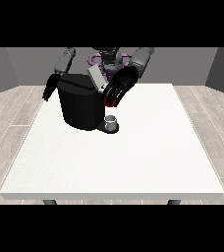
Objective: Insert the coffee pod into the coffee machine and close the lid
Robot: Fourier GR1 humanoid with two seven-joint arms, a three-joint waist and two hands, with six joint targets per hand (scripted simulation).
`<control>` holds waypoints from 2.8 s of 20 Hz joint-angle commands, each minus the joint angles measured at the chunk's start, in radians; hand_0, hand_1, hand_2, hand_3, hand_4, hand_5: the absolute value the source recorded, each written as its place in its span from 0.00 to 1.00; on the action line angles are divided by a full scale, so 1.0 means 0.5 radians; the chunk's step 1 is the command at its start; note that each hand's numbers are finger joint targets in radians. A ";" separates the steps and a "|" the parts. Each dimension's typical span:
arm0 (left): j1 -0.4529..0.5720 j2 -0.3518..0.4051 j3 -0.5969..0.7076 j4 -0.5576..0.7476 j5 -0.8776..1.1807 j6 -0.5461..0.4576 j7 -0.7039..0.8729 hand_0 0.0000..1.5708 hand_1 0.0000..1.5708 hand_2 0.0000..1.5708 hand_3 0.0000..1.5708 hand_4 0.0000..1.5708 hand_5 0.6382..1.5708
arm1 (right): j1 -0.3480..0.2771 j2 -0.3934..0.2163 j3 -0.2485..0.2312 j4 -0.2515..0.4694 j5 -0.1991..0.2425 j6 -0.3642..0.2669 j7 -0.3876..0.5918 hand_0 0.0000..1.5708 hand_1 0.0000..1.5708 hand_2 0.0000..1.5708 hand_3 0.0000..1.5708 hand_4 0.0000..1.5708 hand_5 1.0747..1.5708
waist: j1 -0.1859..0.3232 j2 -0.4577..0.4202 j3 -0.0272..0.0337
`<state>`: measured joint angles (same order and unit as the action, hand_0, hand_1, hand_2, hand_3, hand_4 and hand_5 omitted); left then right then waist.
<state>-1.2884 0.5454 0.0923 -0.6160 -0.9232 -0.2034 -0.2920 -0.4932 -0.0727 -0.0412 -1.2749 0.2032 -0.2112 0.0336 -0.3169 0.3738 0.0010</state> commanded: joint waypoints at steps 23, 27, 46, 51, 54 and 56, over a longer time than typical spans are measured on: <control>1.253 -0.995 0.635 0.052 0.989 -0.137 -0.136 0.00 0.00 0.00 0.00 0.27 1.00 | 0.659 0.058 -0.038 0.002 -0.247 0.239 -0.161 0.00 0.00 0.00 0.00 0.00 1.00 | 0.701 -1.285 -0.004; 1.409 -1.051 0.588 0.021 0.997 -0.180 -0.089 0.00 0.00 0.00 0.00 0.21 1.00 | 0.533 -0.109 -0.083 -0.060 -0.291 0.365 -0.005 0.00 0.00 0.00 0.00 0.00 1.00 | 0.813 -1.374 -0.003; 1.803 -1.090 0.081 -0.697 1.476 -0.166 0.105 0.00 0.00 0.00 0.00 0.24 1.00 | 0.044 -0.191 -0.360 0.302 -0.506 0.381 0.165 0.00 0.00 0.00 0.00 0.06 1.00 | 1.121 -1.122 -0.001; 1.852 -1.090 0.062 -1.042 1.562 -0.169 0.368 0.00 0.00 0.00 0.00 0.22 1.00 | -0.030 -0.239 -0.388 0.423 -0.537 0.402 0.166 0.00 0.00 0.00 0.00 0.09 1.00 | 1.130 -1.045 -0.001; 1.881 -1.058 0.162 -1.130 1.534 -0.107 0.353 0.00 0.00 0.00 0.00 0.18 1.00 | -0.085 -0.206 -0.253 0.334 -0.485 0.429 0.253 0.00 0.00 0.00 0.00 0.00 1.00 | 0.976 -0.964 -0.002; 1.941 -1.090 0.025 -1.266 1.557 -0.118 0.422 0.00 0.00 0.00 0.00 0.19 1.00 | -0.129 -0.155 -0.269 0.447 -0.441 0.315 0.141 0.00 0.00 0.00 0.00 0.00 1.00 | 1.083 -0.936 -0.002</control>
<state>-0.3736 0.0068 0.1528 -1.1551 -0.1625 -0.2817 -0.1228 -0.5205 -0.1750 -0.1981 -1.0806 -0.0419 -0.0136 0.1075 0.2170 -0.1090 0.0003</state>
